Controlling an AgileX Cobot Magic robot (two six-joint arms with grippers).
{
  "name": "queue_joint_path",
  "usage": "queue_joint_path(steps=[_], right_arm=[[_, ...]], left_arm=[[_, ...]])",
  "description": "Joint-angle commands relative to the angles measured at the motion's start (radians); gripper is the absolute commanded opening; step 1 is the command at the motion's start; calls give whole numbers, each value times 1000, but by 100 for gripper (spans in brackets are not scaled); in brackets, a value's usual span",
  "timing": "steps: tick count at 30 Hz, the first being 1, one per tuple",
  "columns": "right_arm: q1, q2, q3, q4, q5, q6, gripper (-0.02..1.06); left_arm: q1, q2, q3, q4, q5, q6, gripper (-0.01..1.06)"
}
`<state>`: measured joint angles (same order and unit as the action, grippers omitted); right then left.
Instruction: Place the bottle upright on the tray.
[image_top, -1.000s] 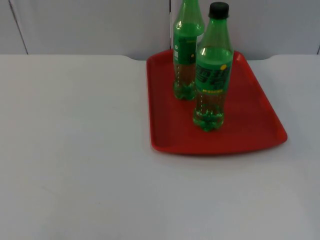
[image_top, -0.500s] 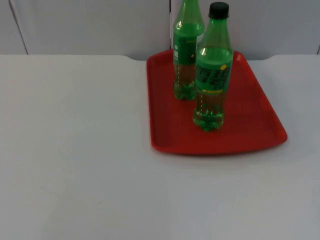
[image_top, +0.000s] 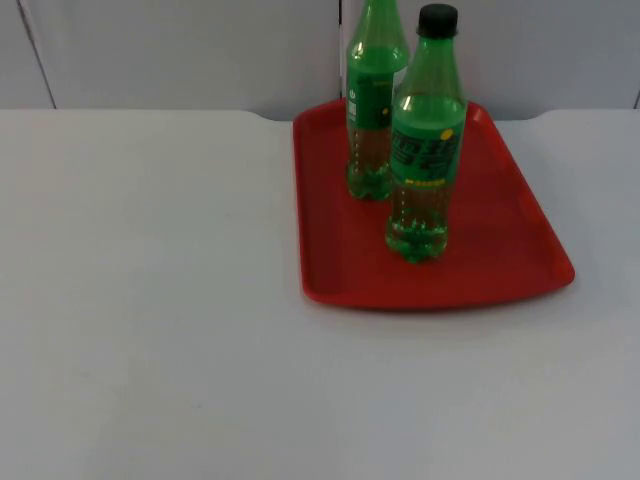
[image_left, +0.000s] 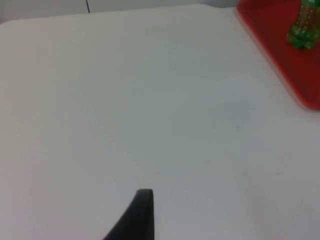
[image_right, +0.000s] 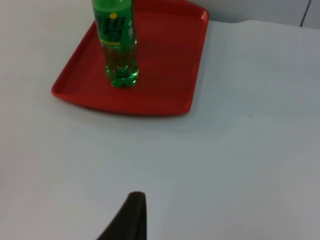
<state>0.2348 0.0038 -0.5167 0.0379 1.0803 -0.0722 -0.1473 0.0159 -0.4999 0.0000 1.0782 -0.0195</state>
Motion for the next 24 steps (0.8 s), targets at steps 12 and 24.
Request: queue_joint_path(steps=[12,24], right_arm=[[-3,-4,0,-13,0,13,105],[-3,-4,0,-61,0,80,105]], left_arm=[[-3,-6,3,12,-3,-5,102],[-3,-6,3,12,-3,-5,102]])
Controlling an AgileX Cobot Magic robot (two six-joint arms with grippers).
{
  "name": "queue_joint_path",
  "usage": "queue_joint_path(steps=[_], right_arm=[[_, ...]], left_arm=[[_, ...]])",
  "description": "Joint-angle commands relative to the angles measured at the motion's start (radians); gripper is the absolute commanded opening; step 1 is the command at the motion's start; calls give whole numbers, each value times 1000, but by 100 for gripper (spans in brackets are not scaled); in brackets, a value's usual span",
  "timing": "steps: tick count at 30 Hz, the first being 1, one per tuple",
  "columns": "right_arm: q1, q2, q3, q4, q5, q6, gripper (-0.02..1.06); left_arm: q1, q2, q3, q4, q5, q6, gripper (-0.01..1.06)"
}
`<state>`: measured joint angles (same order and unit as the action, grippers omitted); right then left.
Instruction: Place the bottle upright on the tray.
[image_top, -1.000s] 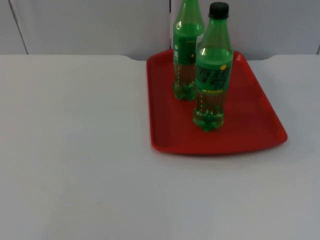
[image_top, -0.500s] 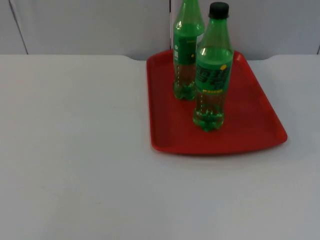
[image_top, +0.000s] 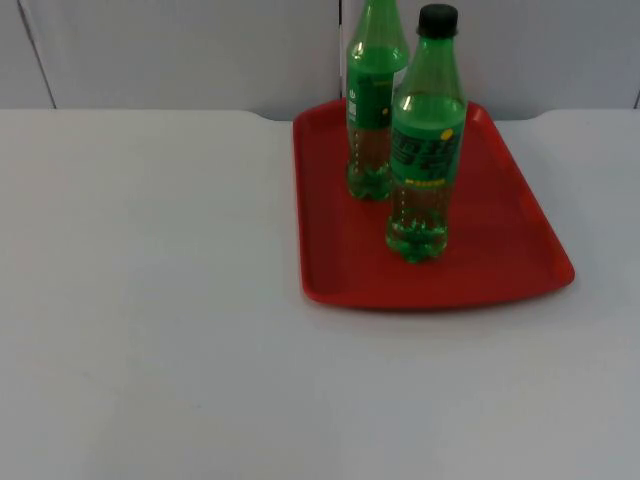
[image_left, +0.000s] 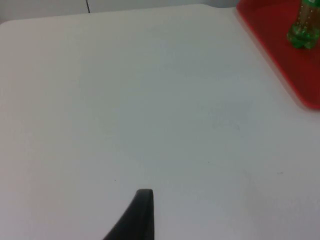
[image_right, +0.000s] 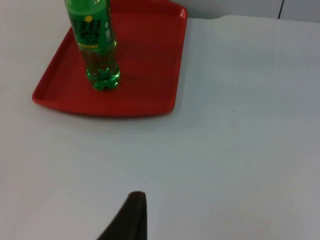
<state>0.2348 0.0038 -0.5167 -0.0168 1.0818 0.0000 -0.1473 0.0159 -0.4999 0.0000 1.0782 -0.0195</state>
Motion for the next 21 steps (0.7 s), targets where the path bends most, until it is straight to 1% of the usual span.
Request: queue_joint_path(steps=[1,17,21], right_arm=[[-3,-4,0,-7,-1,7,105],[-3,-4,0,-5,-3,10,105],[-34,-4,0,0,-3,10,105]], left_arm=[[-3,-6,3,12,-3,-5,102],[-3,-6,3,12,-3,-5,102],[-3,-6,3,12,-3,-5,102]])
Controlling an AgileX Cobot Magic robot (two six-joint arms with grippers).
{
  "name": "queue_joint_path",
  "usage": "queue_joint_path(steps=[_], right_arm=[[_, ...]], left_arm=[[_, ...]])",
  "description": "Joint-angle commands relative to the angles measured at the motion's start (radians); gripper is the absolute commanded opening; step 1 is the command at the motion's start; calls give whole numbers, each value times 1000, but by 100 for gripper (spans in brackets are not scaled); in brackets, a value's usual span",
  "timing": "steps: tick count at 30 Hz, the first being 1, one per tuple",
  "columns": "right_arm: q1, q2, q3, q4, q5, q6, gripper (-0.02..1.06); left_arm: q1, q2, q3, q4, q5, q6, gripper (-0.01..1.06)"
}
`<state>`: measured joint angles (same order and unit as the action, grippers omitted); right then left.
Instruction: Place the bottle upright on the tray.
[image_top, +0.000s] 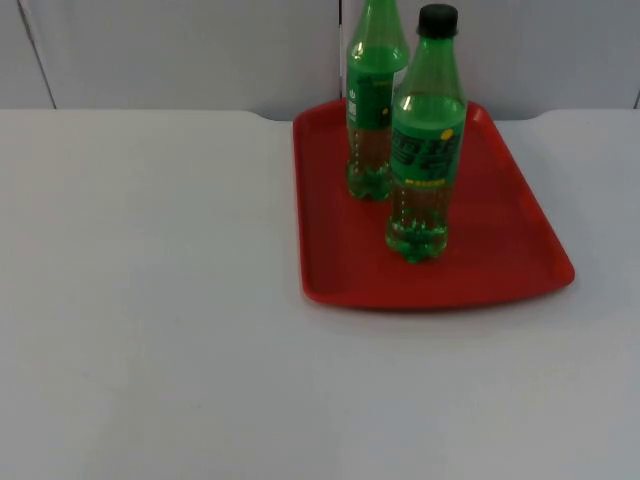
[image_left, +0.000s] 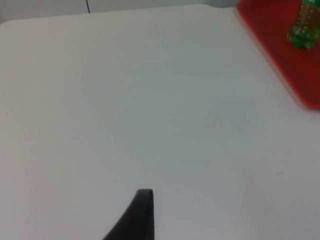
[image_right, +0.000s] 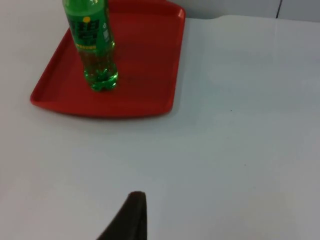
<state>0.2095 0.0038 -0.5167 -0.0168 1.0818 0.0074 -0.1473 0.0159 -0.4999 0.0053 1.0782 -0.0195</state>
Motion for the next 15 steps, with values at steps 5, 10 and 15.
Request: queue_joint_path(steps=[5,10,15], right_arm=[[-98,-4,0,0,-3,2,105],[-166,-4,0,0,-3,2,105],[-188,-4,0,0,-3,2,105]], left_arm=[[-3,-6,3,6,-3,-5,102],[-3,-6,3,6,-3,-5,102],[-3,-6,3,6,-3,-5,102]])
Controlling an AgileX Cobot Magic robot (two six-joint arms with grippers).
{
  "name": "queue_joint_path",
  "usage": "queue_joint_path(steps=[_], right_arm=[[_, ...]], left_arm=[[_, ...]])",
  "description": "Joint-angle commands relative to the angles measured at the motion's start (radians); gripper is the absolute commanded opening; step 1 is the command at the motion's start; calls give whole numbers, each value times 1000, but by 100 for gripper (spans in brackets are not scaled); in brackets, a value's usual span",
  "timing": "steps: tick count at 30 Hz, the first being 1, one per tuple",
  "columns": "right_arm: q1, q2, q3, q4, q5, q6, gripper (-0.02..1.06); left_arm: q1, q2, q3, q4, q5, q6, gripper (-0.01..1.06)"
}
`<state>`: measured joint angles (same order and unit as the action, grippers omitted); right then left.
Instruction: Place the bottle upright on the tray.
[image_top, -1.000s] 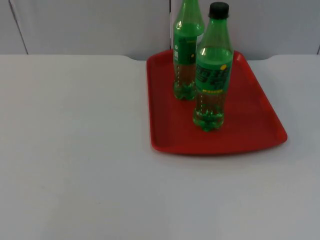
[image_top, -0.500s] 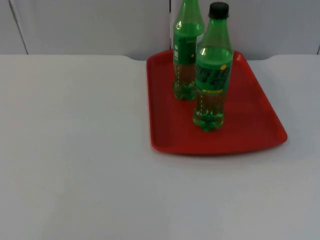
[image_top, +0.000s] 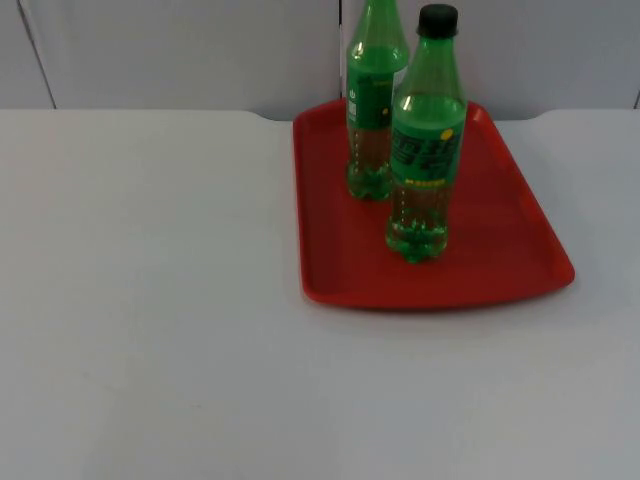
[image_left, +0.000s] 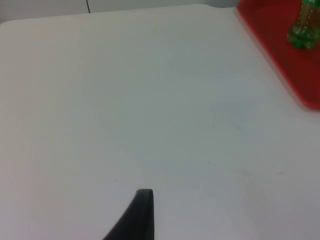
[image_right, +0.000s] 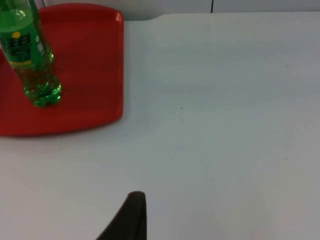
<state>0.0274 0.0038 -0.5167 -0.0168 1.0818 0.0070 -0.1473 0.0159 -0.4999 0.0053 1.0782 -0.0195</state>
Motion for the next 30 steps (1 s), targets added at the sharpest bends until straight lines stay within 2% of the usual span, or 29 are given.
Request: queue_joint_path(steps=[1,30], right_arm=[[-6,-4,0,0,-3,3,105],[-6,-4,0,0,-3,3,105]], left_arm=[[-3,-6,3,6,-3,-5,102],[-15,-16,3,8,-3,-5,102]])
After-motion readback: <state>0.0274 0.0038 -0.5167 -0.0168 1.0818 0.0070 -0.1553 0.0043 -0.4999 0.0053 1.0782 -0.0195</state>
